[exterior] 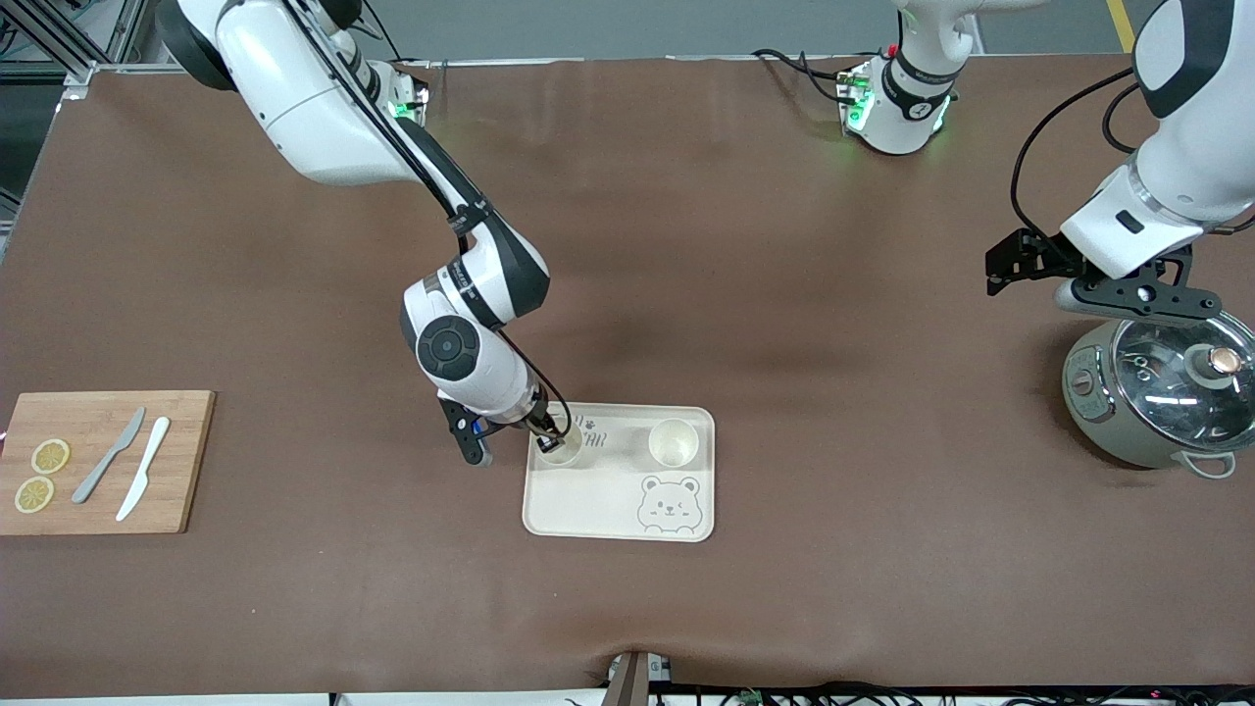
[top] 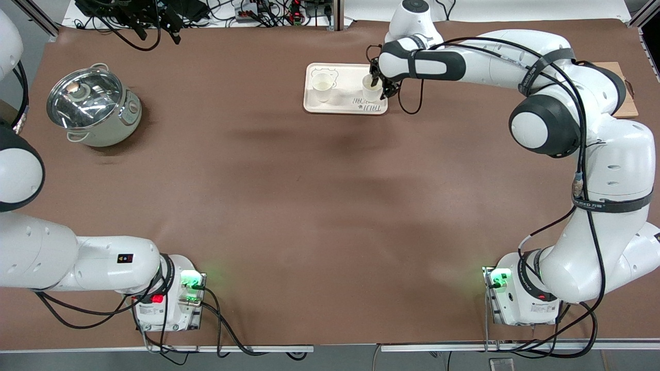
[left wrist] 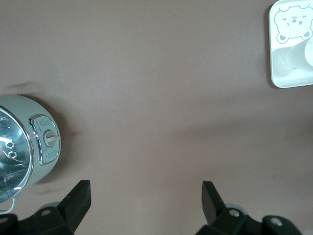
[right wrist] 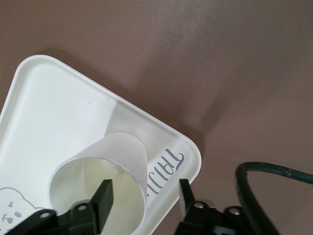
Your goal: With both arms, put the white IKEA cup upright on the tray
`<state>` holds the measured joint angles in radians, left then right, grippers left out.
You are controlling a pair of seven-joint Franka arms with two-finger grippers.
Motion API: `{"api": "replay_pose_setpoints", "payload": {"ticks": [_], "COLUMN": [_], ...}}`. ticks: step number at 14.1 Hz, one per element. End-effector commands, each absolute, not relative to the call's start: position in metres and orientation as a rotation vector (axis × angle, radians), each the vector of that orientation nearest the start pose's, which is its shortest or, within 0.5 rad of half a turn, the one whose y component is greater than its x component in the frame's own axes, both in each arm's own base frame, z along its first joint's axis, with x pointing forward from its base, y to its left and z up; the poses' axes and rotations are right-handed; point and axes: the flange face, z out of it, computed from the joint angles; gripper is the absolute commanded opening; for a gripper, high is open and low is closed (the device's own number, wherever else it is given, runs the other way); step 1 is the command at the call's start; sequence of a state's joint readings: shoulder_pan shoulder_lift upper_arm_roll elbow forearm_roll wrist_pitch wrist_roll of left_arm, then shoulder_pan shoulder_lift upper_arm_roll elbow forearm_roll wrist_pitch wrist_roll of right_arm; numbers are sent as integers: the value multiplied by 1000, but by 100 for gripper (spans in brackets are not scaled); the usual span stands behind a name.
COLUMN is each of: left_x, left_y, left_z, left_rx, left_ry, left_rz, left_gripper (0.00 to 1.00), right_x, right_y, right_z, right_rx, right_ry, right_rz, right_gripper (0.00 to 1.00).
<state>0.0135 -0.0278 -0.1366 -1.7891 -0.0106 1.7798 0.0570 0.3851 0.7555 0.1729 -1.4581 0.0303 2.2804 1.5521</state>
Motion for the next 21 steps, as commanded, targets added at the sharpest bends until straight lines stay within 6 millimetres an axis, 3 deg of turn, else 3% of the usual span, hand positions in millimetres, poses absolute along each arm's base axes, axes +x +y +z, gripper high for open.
{"api": "replay_pose_setpoints", "payload": {"ticks": [1,5,8,9,11,14,16,18,21], "left_x": [555,556,555,555,556,557,557,557,558], "left_y": [-69,-72,-75,-76,-74,-73,-73,-71,-70], "left_z": [556,564,564,564,567,571,571,571,569], "left_rx": [-3124,-3136,-3123,-3120,-3118,-3121,-3122,-3122,-3123], "left_ry": [282,219,244,259,281,271,266,264,259], "left_rz": [-12,-36,-37,-37,-46,-58,-58,-60,-53], "left_gripper": [100,100,100,100,100,100,100,100,100], "right_x": [637,646,640,637,639,643,639,642,649], "right_y": [362,359,361,356,329,302,270,238,206], "right_z": [271,318,330,350,387,436,444,466,479], "right_rx": [-2614,-2662,-2742,-2768,-2749,-2803,-2945,-2998,-2992], "right_ry": [1542,1559,1532,1524,1532,1310,1112,923,911], "right_rz": [150,220,207,203,264,216,310,309,311], "right_gripper": [100,100,100,100,100,100,100,100,100]}}
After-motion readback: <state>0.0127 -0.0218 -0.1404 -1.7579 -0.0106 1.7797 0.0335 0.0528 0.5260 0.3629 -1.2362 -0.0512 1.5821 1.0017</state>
